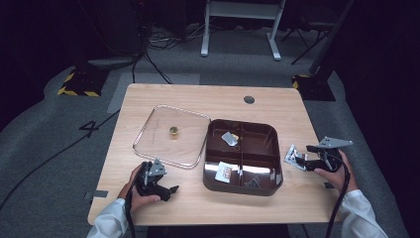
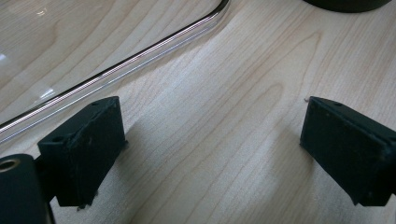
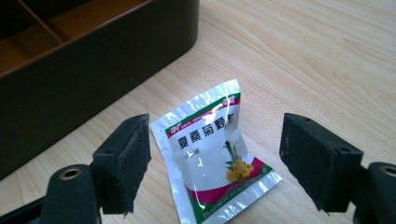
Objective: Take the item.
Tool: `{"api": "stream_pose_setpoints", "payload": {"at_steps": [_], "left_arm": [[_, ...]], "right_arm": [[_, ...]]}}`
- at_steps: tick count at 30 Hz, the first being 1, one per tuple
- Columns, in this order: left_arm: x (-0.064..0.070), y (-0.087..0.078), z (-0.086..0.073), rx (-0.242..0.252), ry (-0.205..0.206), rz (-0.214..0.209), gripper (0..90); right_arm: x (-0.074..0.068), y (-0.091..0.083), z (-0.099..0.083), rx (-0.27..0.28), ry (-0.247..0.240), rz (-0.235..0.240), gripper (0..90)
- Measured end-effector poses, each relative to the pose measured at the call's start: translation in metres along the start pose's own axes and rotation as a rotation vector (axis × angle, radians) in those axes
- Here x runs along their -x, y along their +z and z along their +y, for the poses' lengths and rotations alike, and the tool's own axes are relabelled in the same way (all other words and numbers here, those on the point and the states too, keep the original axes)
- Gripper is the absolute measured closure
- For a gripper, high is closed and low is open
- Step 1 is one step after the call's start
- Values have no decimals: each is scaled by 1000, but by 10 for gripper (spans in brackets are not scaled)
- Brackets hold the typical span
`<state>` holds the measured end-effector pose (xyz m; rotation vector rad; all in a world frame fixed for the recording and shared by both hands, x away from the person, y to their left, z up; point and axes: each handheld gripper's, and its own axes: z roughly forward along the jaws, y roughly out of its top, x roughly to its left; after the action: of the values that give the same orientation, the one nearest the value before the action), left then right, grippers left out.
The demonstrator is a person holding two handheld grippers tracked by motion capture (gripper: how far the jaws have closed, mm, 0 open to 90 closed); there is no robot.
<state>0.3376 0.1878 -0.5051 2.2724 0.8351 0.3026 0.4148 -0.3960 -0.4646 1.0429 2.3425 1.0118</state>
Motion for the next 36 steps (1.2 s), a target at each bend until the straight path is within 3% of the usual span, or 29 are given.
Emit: {"api": "stream_pose_setpoints", "payload": {"at_steps": [10,15,20,27,32,36], "left_arm": [[0,0,0,0,0,0,67],[0,0,0,0,0,0,67],[0,0,0,0,0,0,67],[0,0,0,0,0,0,67],[0,0,0,0,0,0,67],[0,0,0,0,0,0,67]], "right_arm": [[-12,-7,-9,-2,-41,-6,232],[-21,-10,-21,-11,-58,7,222],[-27,-10,-36,-27,-60,-9,218],[-30,-13,-54,-22,-25,-15,216],[-29,-16,-63,-3,43,1,213],[-29,-17,-66,-2,69,-8,211]]}}
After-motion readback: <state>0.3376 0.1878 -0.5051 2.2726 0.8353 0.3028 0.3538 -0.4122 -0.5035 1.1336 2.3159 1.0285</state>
